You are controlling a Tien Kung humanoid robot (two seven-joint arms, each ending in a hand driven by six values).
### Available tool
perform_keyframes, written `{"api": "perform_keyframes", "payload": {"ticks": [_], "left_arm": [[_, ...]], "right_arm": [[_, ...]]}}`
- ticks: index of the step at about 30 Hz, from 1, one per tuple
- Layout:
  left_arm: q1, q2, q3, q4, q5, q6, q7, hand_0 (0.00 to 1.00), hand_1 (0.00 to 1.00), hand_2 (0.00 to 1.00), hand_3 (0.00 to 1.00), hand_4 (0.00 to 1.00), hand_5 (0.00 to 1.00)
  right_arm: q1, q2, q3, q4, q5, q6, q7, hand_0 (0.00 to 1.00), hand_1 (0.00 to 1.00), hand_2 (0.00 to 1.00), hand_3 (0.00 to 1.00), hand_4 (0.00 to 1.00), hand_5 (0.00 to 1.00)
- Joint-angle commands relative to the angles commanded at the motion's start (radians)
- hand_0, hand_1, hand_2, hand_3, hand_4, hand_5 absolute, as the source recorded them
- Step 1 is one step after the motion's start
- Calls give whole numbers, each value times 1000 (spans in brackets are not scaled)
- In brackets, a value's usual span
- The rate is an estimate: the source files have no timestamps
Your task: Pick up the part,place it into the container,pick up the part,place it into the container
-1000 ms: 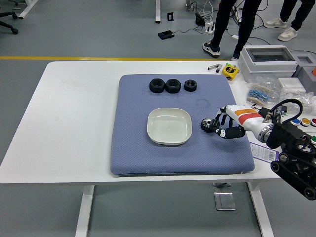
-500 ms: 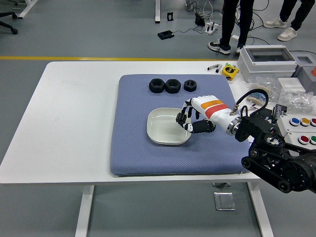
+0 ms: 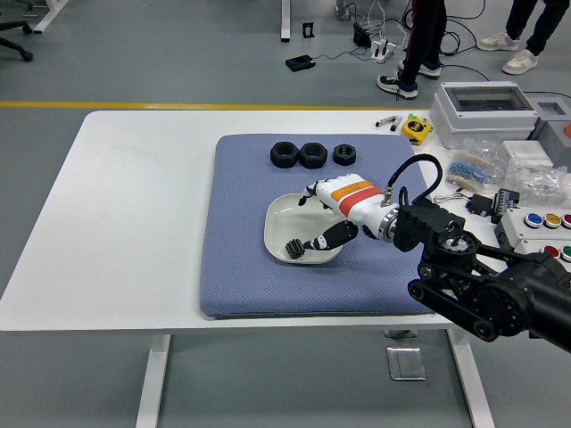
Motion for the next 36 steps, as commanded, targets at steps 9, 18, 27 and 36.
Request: {"api": "perform_keyframes", "payload": {"ticks": [9, 18, 27, 36], "left_arm": [[4, -1, -11, 0, 19, 1, 8, 618, 586, 678, 598, 588, 579], [11, -4, -25, 0, 34, 2, 12, 619, 589, 678, 598, 589, 579], [13, -8, -32, -2, 49, 0, 18, 619, 590, 684, 598, 589, 579], [2, -9, -26, -6, 48, -2, 16, 619, 592, 685, 597, 589, 580]], "right_arm": [[-4, -48, 83, -23, 17, 38, 13, 424, 605, 746, 769, 998, 473], [-6, -55, 72, -136, 47, 89, 39, 436, 611, 713, 665, 998, 448], [-26, -26, 25, -268, 99, 73, 57, 440, 616, 707, 654, 998, 441], [-19, -9, -8, -330, 155, 31, 58, 407, 602, 683, 605, 968, 422]]}}
